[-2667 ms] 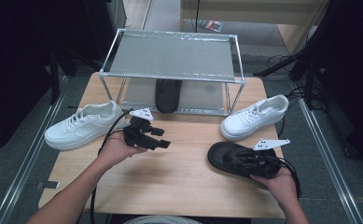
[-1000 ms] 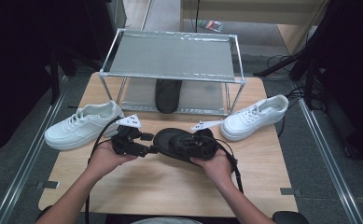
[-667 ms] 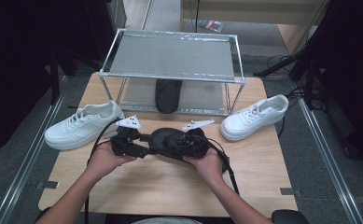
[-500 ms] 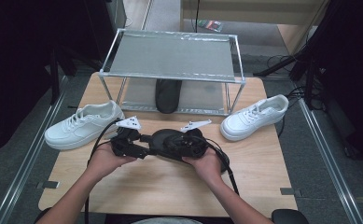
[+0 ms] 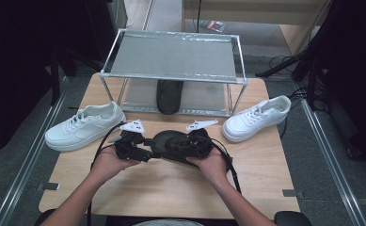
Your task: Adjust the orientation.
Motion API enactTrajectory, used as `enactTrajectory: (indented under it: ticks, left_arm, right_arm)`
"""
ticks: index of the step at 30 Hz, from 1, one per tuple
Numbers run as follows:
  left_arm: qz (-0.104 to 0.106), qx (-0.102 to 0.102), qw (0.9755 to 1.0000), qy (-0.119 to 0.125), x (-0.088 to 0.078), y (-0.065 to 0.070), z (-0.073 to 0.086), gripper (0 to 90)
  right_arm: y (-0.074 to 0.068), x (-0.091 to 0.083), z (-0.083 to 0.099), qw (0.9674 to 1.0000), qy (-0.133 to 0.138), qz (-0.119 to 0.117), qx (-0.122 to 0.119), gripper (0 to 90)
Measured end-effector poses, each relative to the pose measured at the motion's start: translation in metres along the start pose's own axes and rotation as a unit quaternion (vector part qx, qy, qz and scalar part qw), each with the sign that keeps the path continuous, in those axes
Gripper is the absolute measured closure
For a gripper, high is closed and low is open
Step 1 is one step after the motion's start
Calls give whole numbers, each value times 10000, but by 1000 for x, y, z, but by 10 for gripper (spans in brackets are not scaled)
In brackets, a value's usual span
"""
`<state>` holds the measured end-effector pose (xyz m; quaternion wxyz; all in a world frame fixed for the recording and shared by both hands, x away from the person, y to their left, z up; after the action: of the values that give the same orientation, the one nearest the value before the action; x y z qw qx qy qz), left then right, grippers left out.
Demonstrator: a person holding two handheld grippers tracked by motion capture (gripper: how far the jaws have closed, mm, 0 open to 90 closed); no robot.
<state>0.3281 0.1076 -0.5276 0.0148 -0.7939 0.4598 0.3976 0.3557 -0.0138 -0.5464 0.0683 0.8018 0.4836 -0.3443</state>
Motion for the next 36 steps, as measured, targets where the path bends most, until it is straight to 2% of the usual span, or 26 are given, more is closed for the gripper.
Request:
enactTrajectory:
  ticks: [4, 7, 10, 13, 16, 20, 27, 33, 36]
  left_arm:
    - [-33, -36, 10000, -21, 2, -2, 0, 456]
    - [-46, -258, 9996, -108, 4, -4, -1, 504]
    - [-57, -293, 9995, -139, 4, -4, -2, 564]
    - [49, -349, 9993, -122, 3, -2, -4, 690]
    - [123, -379, 9991, -140, 6, 0, -7, 800]
    - [118, -239, 9995, -189, 13, 3, -8, 899]
    - [284, -184, 9983, -474, 36, 9, -8, 900]
    - [361, -102, 9975, -597, 46, 13, -8, 900]
    - [327, -74, 9971, -685, 51, 12, -7, 900]
  right_arm:
    - [1, -19, -7, 9996, 260, -10, -100, 672]
    - [2, -32, -5, 9993, 326, 18, -171, 701]
    - [3, -43, 1, 9991, 339, 76, -254, 736]
    - [3, -51, 8, 9990, 266, 160, -332, 790]
    - [3, -55, 13, 9993, 169, 144, -295, 890]
    - [7, -57, 23, 9994, -83, 155, -301, 900]
    - [18, -51, 41, 9979, -470, 338, -289, 900]
    - [16, -47, 48, 9970, -613, 337, -321, 900]
    - [15, -46, 49, 9971, -586, 351, -329, 900]
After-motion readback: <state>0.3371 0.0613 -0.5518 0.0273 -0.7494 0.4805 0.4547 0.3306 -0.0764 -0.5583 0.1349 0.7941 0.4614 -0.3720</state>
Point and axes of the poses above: each handheld gripper's, and its own axes: x roughly forward along the jaws, z roughly out of its underside, y roughly to its right, the point moved 9 cm from there along x, roughly forward along the jaws, and after that the axes turned 7 degrees about -x, right-handed, at the moved point
